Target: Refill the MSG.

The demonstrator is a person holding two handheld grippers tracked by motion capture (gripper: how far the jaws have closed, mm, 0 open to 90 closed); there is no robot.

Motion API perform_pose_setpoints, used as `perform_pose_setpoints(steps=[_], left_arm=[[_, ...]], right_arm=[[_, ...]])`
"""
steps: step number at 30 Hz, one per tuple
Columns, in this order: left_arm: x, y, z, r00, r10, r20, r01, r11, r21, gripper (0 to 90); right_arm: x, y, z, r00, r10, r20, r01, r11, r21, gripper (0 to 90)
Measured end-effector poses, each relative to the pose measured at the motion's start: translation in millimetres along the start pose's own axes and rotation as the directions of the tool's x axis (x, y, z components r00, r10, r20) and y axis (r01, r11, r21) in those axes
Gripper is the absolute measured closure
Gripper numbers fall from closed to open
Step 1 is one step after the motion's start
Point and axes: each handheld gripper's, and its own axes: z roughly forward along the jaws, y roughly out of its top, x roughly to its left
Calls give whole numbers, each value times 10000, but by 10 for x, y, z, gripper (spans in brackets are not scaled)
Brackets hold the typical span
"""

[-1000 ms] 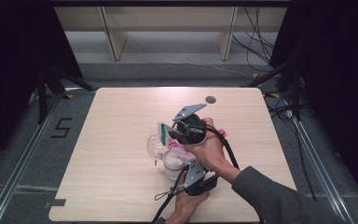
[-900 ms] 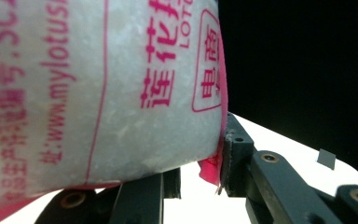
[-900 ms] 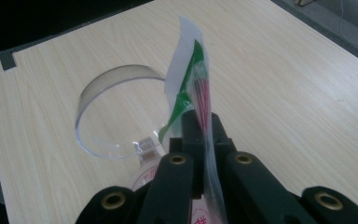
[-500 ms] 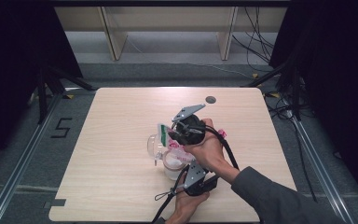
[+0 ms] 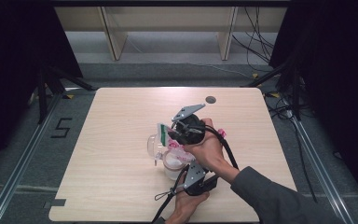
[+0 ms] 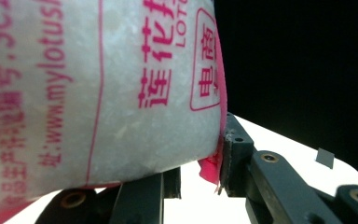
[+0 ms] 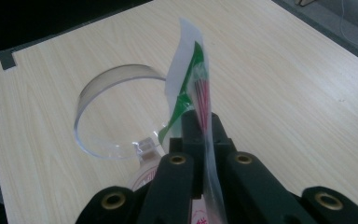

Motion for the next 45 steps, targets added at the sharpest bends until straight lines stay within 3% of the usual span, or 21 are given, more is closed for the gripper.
perform_pose_setpoints(steps=[1, 8, 9, 10, 13, 26, 37, 45], left_arm=[[-5, -5, 7, 9999, 48, -91, -49, 10000, -74, 729], [-22, -6, -11, 9998, -200, -93, 200, 9998, 2, 730], [-5, -1, 7, 10000, 65, -46, -66, 9999, -94, 729], [-30, -6, -8, 9997, -242, -76, 241, 9997, -81, 729], [-28, 0, -6, 9996, -294, -37, 294, 9995, -77, 730], [-22, 6, -7, 9994, -342, -35, 342, 9994, -85, 730], [-24, 12, -7, 9996, -287, -64, 287, 9995, -94, 730], [-30, 15, -6, 9995, -311, 41, 311, 9994, -141, 731]], right_arm=[[-9, -4, 22, 9994, -337, 36, 337, 9993, -132, 900], [0, 7, 12, 9996, -290, -43, 289, 9996, -26, 900], [0, 5, 15, 9995, -307, -24, 307, 9995, 0, 900], [-1, 6, 15, 9996, -274, -54, 274, 9996, 10, 900], [-3, 6, 16, 9996, -281, -11, 281, 9996, -95, 900], [-5, 17, 21, 9992, -400, -38, 400, 9992, 2, 900], [9, 25, 12, 9997, -206, -114, 206, 9998, -30, 900], [17, 22, 29, 9985, -540, -81, 540, 9985, 38, 900]])
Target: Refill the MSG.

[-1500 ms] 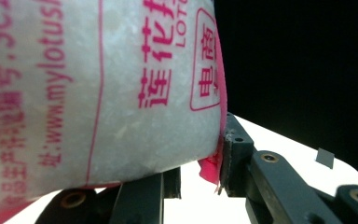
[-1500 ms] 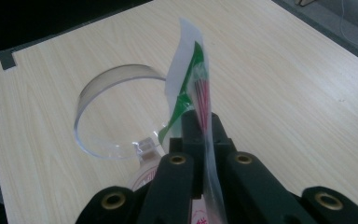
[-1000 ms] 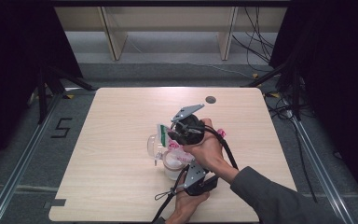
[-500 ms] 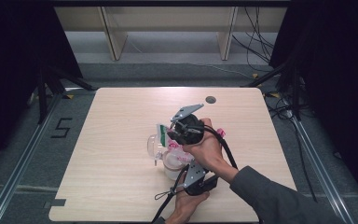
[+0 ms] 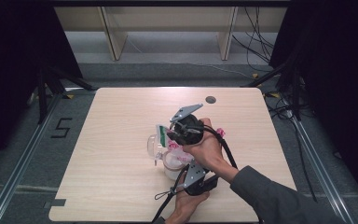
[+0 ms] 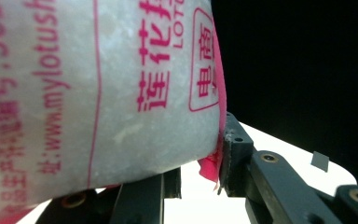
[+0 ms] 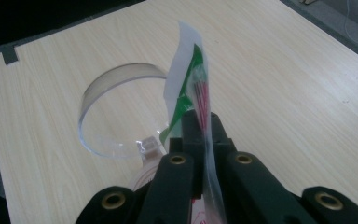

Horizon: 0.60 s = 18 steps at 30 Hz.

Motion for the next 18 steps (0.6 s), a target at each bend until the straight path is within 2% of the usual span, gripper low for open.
perform_pose_setpoints(steps=[1, 4, 10, 18], left_arm=[[-2, -1, 1, 10000, 15, -15, -15, 10000, -18, 731], [2, 8, -2, 10000, 2, -5, -2, 10000, -24, 732], [-8, 13, 10, 9999, -145, 37, 145, 9998, -120, 732], [-8, 31, 10, 9999, -33, 127, 36, 9998, -200, 731]], right_arm=[[6, -1, 0, 10000, 5, -52, -4, 9999, 132, 900], [2, 3, 2, 10000, 24, -6, -24, 10000, -18, 900], [-7, 9, -1, 10000, 60, -40, -60, 10000, 70, 900], [-7, 23, -12, 9999, 110, -19, -110, 9999, 101, 900]])
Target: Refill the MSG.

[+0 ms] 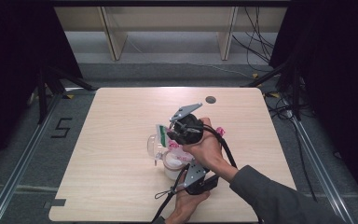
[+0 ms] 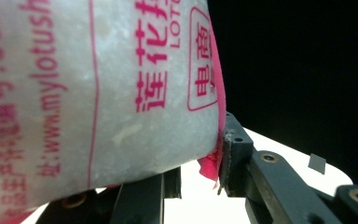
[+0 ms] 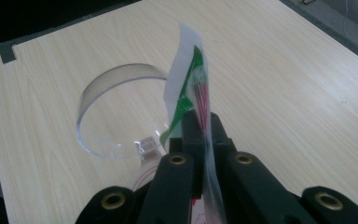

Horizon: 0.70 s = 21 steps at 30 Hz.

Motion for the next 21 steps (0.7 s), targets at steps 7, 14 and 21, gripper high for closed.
perform_pose_setpoints(steps=[7, 14, 21], left_arm=[[-5, 1, -4, 10000, 92, -7, -92, 10000, 4, 731], [-7, 11, -5, 9999, 134, -4, -134, 9999, -25, 731], [8, 17, -7, 9999, 75, 121, -75, 10000, -4, 731]], right_arm=[[-2, 3, 7, 9998, -185, 102, 185, 9998, -22, 900], [2, 13, -16, 9999, -103, 19, 103, 9999, -19, 900], [2, 21, -7, 10000, -75, 63, 75, 10000, 3, 900]])
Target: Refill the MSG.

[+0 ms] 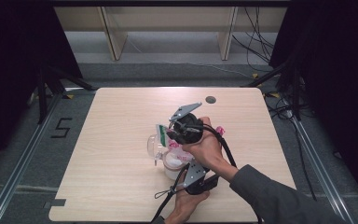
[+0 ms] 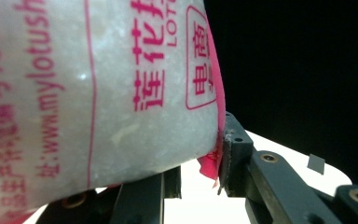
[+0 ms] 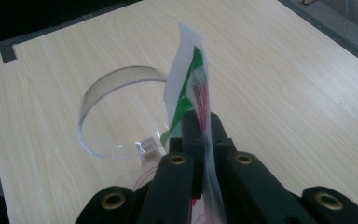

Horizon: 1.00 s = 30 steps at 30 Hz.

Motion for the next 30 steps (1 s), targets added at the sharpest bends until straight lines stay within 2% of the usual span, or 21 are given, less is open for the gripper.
perform_pose_setpoints(steps=[4, 5, 9, 10, 12, 14, 15, 18, 24, 26, 28, 29, 30], left_arm=[[6, 5, 0, 10000, -18, 30, 18, 10000, 3, 732], [6, 6, 2, 10000, 17, 41, -17, 10000, -6, 732], [6, 13, -2, 10000, 44, 30, -44, 10000, -31, 732], [7, 16, -4, 10000, 98, -14, -98, 9999, -21, 732], [7, 21, -4, 10000, 91, 40, -91, 9999, -46, 731], [4, 19, 0, 10000, 66, 71, -66, 10000, -44, 732], [4, 17, 2, 10000, 61, 72, -61, 10000, -56, 732], [11, 20, -2, 9999, 88, 75, -88, 10000, -35, 732], [15, 32, -7, 10000, 64, 39, -63, 10000, -75, 732], [13, 36, -10, 10000, 10, 81, -10, 10000, -59, 732], [9, 31, -6, 10000, 9, 58, -8, 10000, -77, 732], [15, 31, -5, 10000, 24, 61, -23, 10000, -65, 732], [17, 31, -6, 10000, 53, 58, -53, 10000, -41, 733]], right_arm=[[-1, 1, 18, 10000, -54, 40, 54, 10000, -28, 900], [-6, 5, 13, 9998, -157, 77, 156, 9998, 115, 900], [4, 11, 16, 10000, -7, -36, 7, 9999, 113, 900], [-11, 11, 17, 9998, -222, 9, 222, 9997, 52, 900], [2, 19, 5, 10000, 3, -51, -3, 10000, 57, 900], [4, 15, 15, 9999, -90, 66, 90, 9999, 50, 900], [3, 18, 12, 9999, -128, -27, 128, 9998, 173, 900], [-8, 16, 23, 9996, -265, 24, 265, 9996, 69, 900], [1, 36, 16, 10000, -87, -13, 87, 9998, 168, 900], [-3, 32, 32, 9994, -337, 68, 337, 9994, 47, 900], [-1, 37, 31, 9995, -307, 71, 306, 9994, 147, 900], [10, 39, 26, 10000, -57, 71, 56, 9999, 134, 900], [4, 40, 17, 10000, -70, -3, 70, 9998, 196, 900]])
